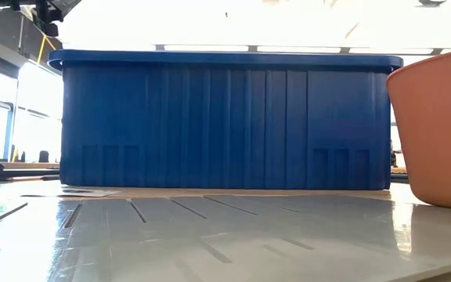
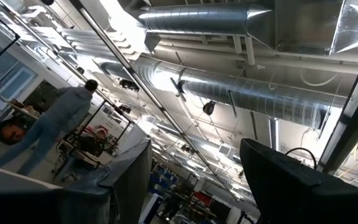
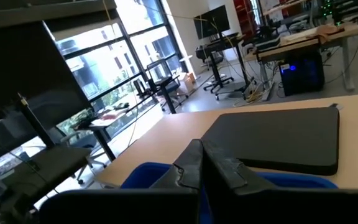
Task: Sort blocks
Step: Move the blue bin to the other table
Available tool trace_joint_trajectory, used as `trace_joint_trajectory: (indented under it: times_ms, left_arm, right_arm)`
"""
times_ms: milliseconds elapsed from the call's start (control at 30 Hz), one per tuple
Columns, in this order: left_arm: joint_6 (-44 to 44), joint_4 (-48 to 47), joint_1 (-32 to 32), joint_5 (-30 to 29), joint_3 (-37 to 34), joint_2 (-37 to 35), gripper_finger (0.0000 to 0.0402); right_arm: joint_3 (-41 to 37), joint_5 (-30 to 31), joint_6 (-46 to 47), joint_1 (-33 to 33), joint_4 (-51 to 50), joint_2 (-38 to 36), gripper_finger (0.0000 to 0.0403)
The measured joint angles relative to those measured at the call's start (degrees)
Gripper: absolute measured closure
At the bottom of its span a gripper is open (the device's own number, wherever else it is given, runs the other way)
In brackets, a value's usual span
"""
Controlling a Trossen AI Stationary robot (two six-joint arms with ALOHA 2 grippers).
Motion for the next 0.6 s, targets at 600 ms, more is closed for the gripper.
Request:
trace_joint_trajectory:
  times_ms: [600]
  left_arm:
    - [0.0, 0.0, 0.0, 0.0, 0.0, 0.0, 0.0164]
  right_arm:
    - [0.1, -29.9, 29.3, -18.5, -32.3, 4.7, 0.0391]
